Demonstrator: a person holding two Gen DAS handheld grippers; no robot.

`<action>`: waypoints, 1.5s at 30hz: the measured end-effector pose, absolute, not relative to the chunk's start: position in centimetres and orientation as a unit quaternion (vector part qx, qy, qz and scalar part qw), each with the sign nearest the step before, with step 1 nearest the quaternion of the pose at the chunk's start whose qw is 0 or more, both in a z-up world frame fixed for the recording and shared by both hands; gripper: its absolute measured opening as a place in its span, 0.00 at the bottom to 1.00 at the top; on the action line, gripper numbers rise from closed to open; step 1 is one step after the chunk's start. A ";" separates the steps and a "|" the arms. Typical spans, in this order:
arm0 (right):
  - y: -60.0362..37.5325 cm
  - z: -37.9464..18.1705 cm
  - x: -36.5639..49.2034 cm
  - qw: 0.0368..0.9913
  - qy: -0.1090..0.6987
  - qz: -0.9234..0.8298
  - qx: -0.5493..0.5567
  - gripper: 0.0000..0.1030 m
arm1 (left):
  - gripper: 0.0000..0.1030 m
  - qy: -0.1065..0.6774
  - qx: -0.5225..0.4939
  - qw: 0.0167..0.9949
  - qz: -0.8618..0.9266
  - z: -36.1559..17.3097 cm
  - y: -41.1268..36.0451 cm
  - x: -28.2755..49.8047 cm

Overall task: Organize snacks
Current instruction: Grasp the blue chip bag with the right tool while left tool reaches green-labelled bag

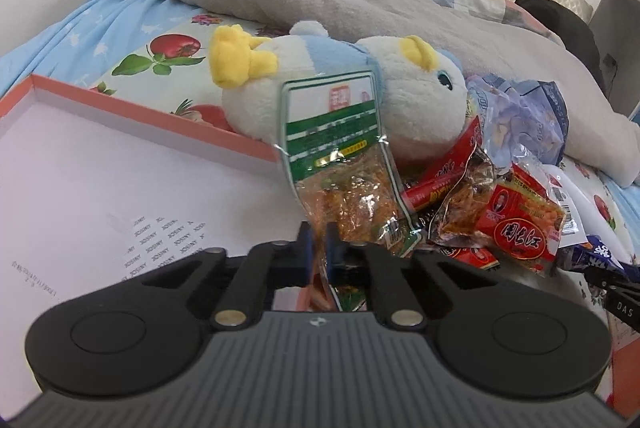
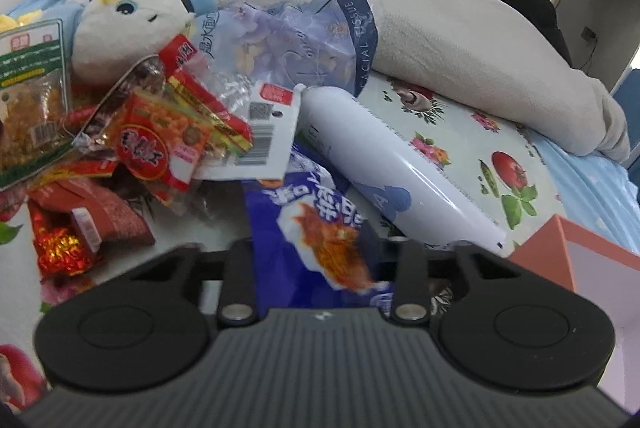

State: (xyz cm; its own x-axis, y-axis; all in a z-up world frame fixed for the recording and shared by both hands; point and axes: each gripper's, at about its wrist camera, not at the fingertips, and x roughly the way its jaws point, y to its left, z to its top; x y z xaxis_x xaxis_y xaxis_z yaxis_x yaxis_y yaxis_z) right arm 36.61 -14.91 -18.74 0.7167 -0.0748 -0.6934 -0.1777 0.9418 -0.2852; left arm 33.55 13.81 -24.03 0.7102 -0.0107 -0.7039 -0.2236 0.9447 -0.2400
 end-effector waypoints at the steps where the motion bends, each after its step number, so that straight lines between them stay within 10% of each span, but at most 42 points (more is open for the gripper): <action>1: -14.9 -18.6 36.5 0.911 0.376 0.028 -0.168 0.20 | 0.02 0.374 -0.163 0.911 0.055 -23.9 13.9 33.4; 12: -15.0 -16.3 32.2 0.908 0.373 0.023 -0.188 0.04 | 0.00 0.350 -0.148 0.925 0.014 -20.9 11.3 29.7; 45: -12.7 -16.7 14.8 0.899 0.386 0.052 -0.200 0.12 | 0.00 0.440 -0.175 0.874 -0.108 -20.1 7.4 15.8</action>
State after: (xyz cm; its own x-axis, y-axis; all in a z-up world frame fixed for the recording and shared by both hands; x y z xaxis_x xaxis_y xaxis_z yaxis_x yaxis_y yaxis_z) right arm 14.80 -12.74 -16.70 0.6974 -0.0615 -0.7140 -0.2473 0.9145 -0.3203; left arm 15.84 7.41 -20.12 0.5899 -0.3431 -0.7310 0.0362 0.9156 -0.4005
